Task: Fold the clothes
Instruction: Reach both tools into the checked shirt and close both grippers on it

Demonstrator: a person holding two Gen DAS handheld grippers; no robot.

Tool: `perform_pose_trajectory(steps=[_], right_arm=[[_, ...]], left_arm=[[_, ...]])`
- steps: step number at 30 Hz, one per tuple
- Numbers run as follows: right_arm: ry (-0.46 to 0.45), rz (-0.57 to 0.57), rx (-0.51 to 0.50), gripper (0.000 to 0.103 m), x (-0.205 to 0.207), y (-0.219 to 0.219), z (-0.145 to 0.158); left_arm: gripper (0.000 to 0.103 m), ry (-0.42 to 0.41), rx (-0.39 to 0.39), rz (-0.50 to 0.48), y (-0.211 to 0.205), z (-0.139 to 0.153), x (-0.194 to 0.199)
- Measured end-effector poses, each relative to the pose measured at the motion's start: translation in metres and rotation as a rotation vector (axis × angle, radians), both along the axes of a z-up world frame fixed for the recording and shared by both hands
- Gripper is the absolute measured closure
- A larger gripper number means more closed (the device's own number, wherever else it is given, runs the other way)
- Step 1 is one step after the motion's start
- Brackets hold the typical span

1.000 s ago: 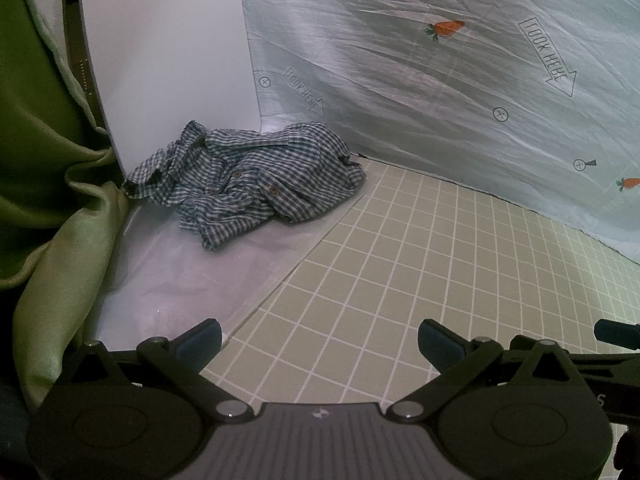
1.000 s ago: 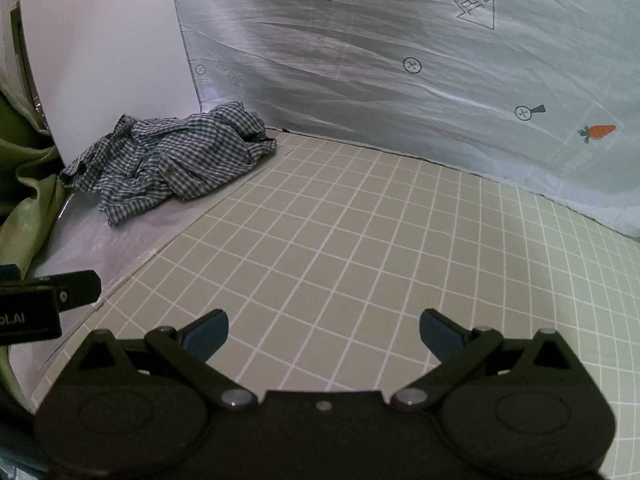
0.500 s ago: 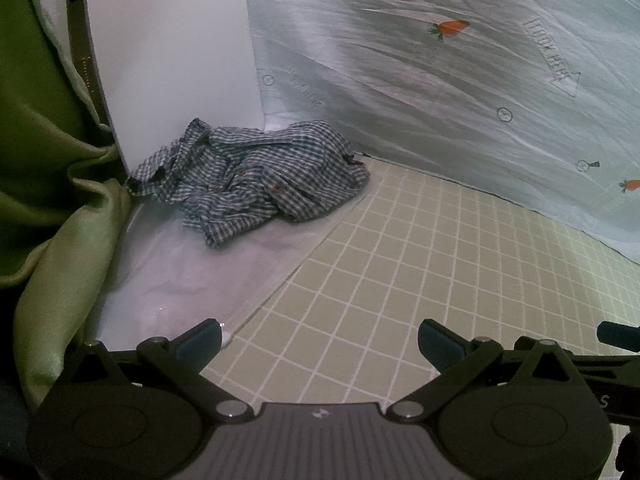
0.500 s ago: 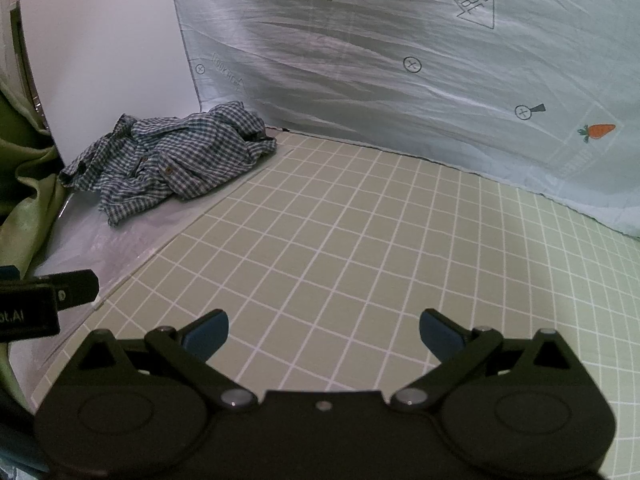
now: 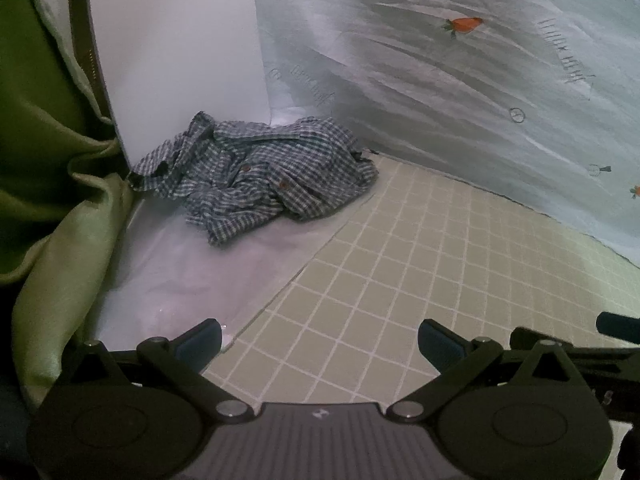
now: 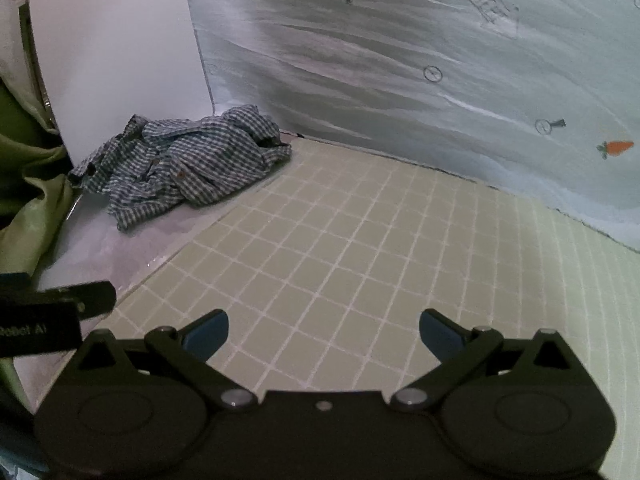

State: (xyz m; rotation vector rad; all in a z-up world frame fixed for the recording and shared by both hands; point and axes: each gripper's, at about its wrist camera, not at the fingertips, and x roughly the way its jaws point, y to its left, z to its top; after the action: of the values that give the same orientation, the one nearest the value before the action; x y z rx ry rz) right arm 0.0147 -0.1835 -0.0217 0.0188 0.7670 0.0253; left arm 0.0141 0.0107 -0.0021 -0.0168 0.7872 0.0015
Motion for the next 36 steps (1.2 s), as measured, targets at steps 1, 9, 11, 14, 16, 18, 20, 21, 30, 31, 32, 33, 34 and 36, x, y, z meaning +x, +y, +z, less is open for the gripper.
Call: perform_pose_trajectory(steps=[1, 9, 11, 14, 16, 18, 20, 21, 30, 31, 32, 33, 34, 36], right_arm=[[-0.001, 0.005, 0.0, 0.0, 0.003, 0.001, 0.001], [-0.006, 0.041, -0.016, 0.0, 0.039, 0.007, 0.004], [-0.01, 0.053, -0.019, 0.0, 0.052, 0.01, 0.005], [-0.015, 0.069, -0.022, 0.0, 0.072, 0.015, 0.006], [-0.016, 0.075, -0.014, 0.0, 0.089, 0.018, 0.006], [-0.017, 0.083, -0.011, 0.0, 0.106, 0.021, 0.006], [-0.016, 0.092, -0.015, 0.0, 0.125, 0.025, 0.006], [-0.017, 0.098, -0.017, 0.0, 0.135, 0.026, 0.006], [0.003, 0.138, 0.003, 0.005, 0.234, 0.038, -0.005], [0.005, 0.148, 0.001, 0.007, 0.245, 0.042, -0.008], [0.008, 0.16, -0.001, 0.007, 0.255, 0.046, -0.012], [0.011, 0.17, -0.002, 0.008, 0.264, 0.05, -0.015], [0.013, 0.183, 0.0, 0.009, 0.274, 0.054, -0.02], [0.013, 0.207, 0.011, 0.011, 0.29, 0.062, -0.028]], left_arm=[[0.0, 0.002, -0.001, 0.004, 0.001, 0.0, 0.002], [0.0, 0.016, -0.011, 0.042, 0.008, 0.0, 0.035], [0.0, 0.018, -0.014, 0.051, 0.011, 0.001, 0.046], [0.0, 0.015, -0.013, 0.065, 0.015, 0.003, 0.067], [0.0, 0.013, -0.017, 0.075, 0.018, 0.003, 0.081], [0.0, 0.014, -0.029, 0.092, 0.025, 0.002, 0.098], [0.0, 0.017, -0.04, 0.121, 0.035, 0.0, 0.118], [0.0, 0.021, -0.044, 0.139, 0.041, -0.001, 0.129], [0.006, 0.087, -0.028, 0.215, 0.084, -0.026, 0.219], [0.008, 0.102, -0.034, 0.226, 0.09, -0.031, 0.226], [0.012, 0.116, -0.041, 0.236, 0.095, -0.036, 0.232], [0.013, 0.129, -0.049, 0.244, 0.101, -0.042, 0.237], [0.015, 0.142, -0.054, 0.252, 0.106, -0.048, 0.242], [0.019, 0.173, -0.057, 0.268, 0.113, -0.061, 0.25]])
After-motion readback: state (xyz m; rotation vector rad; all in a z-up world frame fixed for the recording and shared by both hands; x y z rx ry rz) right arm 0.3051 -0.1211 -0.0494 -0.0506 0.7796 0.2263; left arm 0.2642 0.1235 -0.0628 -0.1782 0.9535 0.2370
